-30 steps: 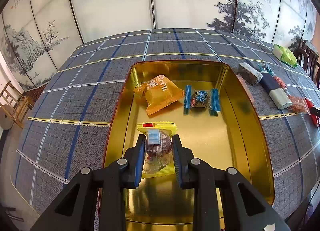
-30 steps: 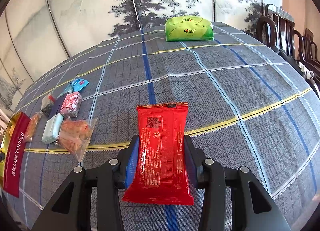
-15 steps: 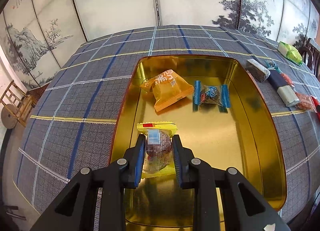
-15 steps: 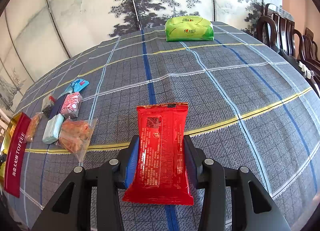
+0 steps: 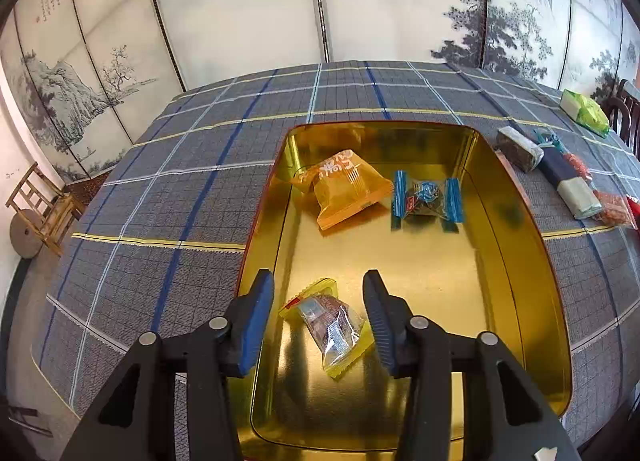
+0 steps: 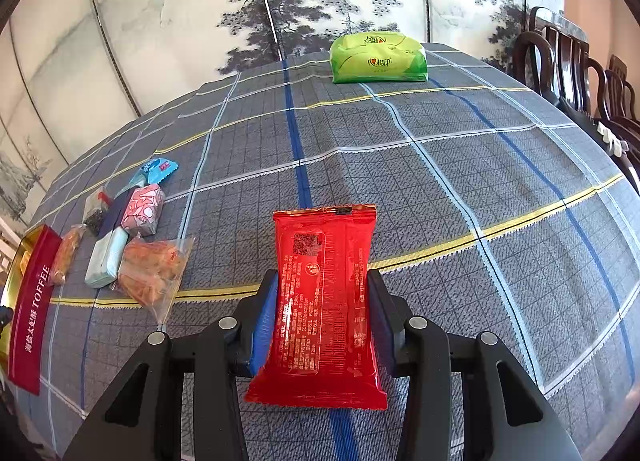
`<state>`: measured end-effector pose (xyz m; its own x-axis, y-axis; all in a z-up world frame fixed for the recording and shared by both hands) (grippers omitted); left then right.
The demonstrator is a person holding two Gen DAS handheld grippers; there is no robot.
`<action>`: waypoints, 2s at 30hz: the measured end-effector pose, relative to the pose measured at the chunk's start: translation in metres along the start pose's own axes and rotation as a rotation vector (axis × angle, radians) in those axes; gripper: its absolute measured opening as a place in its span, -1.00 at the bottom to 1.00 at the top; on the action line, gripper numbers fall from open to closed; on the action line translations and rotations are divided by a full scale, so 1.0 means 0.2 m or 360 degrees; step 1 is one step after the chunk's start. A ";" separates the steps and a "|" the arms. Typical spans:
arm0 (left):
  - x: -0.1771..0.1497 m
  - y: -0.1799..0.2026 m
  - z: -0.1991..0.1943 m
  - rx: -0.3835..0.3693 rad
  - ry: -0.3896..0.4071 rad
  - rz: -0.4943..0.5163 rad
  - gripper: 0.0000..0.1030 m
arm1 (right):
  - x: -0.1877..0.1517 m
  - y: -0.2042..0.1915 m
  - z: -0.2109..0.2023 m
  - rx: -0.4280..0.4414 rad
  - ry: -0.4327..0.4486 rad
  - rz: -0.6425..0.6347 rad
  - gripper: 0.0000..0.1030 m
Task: Organize snacks
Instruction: 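Carry the yellow-wrapped snack with the left gripper into the gold tin and release, then carry the red packet with the right gripper into the gold tin and release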
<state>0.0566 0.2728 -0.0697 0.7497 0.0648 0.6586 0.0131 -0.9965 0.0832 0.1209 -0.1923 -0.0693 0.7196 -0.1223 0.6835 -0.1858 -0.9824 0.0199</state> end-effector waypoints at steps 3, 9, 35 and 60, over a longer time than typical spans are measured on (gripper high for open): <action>0.02 0.02 -0.05 0.0013 0.0058 0.0008 -0.06 | 0.00 0.01 -0.01 0.0013 -0.0002 0.0025 -0.15; 0.05 0.07 -0.13 0.0020 0.0121 0.0029 -0.02 | -0.05 0.01 -0.06 0.0092 -0.0035 0.0088 -0.15; -0.02 -0.01 -0.28 0.0034 0.0220 -0.0040 0.11 | -0.18 -0.93 -0.79 0.0790 -0.0008 -0.0291 -0.15; -0.10 -0.24 -0.35 0.0162 0.0253 -0.0103 0.30 | -0.34 -1.73 -0.83 0.0954 -0.0149 -0.0672 -0.15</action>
<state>-0.0042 0.3230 -0.0345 0.6313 0.1284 0.7648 0.1306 -0.9897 0.0583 0.0250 0.1786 -0.0011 0.7079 0.2979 0.6404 0.4976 -0.8538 -0.1530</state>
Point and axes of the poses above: each gripper's, at about its wrist camera, not at the fingertips, and z roughly the way its jaws point, y to its right, x to its top, the point moved 8 cm from there along z, roughly the way its jaws point, and after that the axes turned 15 degrees about -x, right-handed, at the moved point
